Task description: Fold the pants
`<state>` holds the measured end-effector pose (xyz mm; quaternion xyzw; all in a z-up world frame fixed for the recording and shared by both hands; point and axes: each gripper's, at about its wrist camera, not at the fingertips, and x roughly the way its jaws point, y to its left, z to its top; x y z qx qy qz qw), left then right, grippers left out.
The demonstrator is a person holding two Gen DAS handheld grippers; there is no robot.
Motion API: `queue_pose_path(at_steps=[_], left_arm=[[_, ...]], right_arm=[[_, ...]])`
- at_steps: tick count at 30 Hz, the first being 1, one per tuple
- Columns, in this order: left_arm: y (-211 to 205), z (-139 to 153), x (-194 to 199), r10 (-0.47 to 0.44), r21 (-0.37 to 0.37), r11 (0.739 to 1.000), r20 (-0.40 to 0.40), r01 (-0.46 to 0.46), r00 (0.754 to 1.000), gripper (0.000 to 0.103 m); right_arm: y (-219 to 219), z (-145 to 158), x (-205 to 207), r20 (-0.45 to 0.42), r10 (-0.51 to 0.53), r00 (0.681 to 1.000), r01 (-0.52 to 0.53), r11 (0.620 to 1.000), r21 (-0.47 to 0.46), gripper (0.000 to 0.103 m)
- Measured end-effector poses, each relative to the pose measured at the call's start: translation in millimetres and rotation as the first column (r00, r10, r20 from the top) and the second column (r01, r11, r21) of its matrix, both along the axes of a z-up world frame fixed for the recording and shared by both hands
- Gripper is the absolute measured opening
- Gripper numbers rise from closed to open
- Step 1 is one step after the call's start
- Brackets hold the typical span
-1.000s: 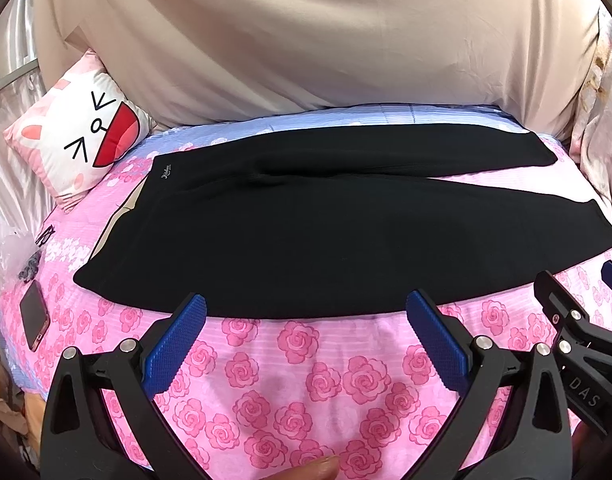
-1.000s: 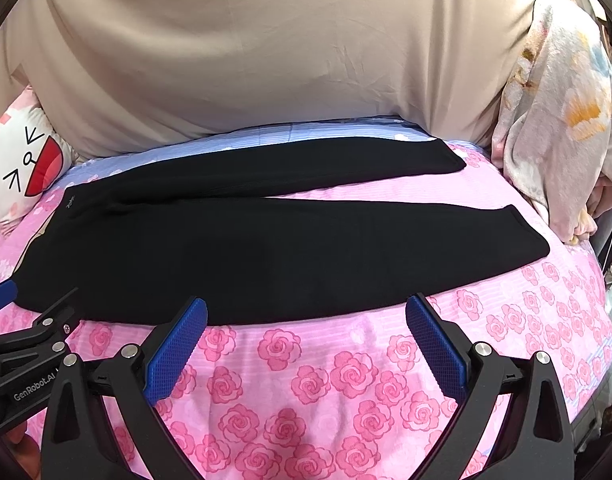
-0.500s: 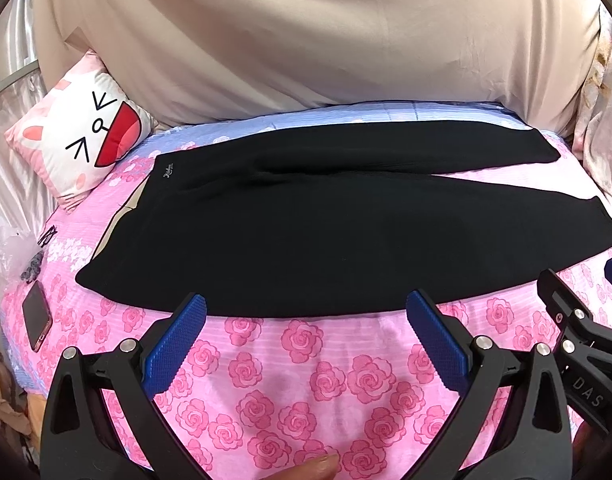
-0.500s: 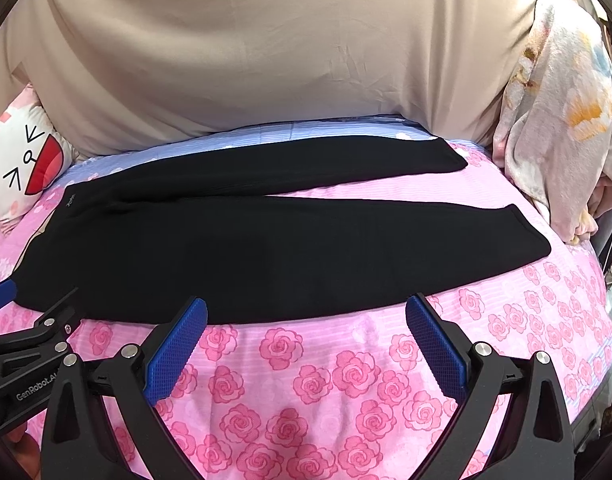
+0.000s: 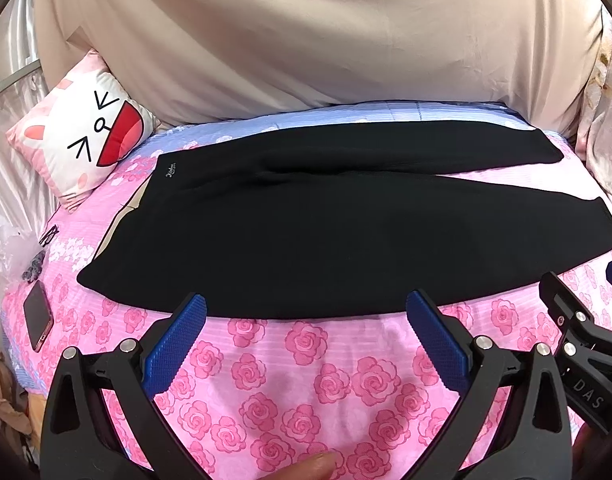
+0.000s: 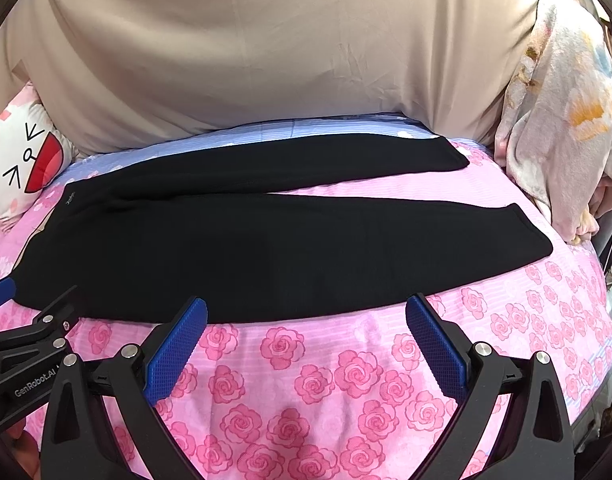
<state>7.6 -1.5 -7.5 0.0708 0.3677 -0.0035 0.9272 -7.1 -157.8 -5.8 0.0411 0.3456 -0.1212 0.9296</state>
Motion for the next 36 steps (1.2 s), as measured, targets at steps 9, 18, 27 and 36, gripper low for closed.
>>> queue_pose_path(at_steps=[9,18,27,36], left_arm=[[-1.3,0.3,6.2,-0.033,-0.008,0.999,0.04,0.033,0.999,0.098],[-4.7,-0.9,51.2,-0.016,0.009,1.0,0.043,0.016,0.999,0.098],[2.7,-6.3,117.9,0.065,-0.008,0.998,0.0,-0.065,0.998,0.098],[-9.9,-27.1,159.3,0.064,0.069,0.996,-0.039,-0.062,0.997,0.098]], right_arm=[[-10.4,-6.9,6.1,-0.003,0.036,0.999,-0.035,0.998,0.042,0.098],[-131.3,12.1,80.0,0.041,-0.034,0.999,0.035,0.999,-0.018,0.098],[-319.7,-6.5,254.6,-0.037,-0.102,0.994,0.1,0.994,-0.039,0.095],[-391.6,-55.9,341.0,-0.163,-0.118,0.98,0.129,0.99,0.058,0.071]])
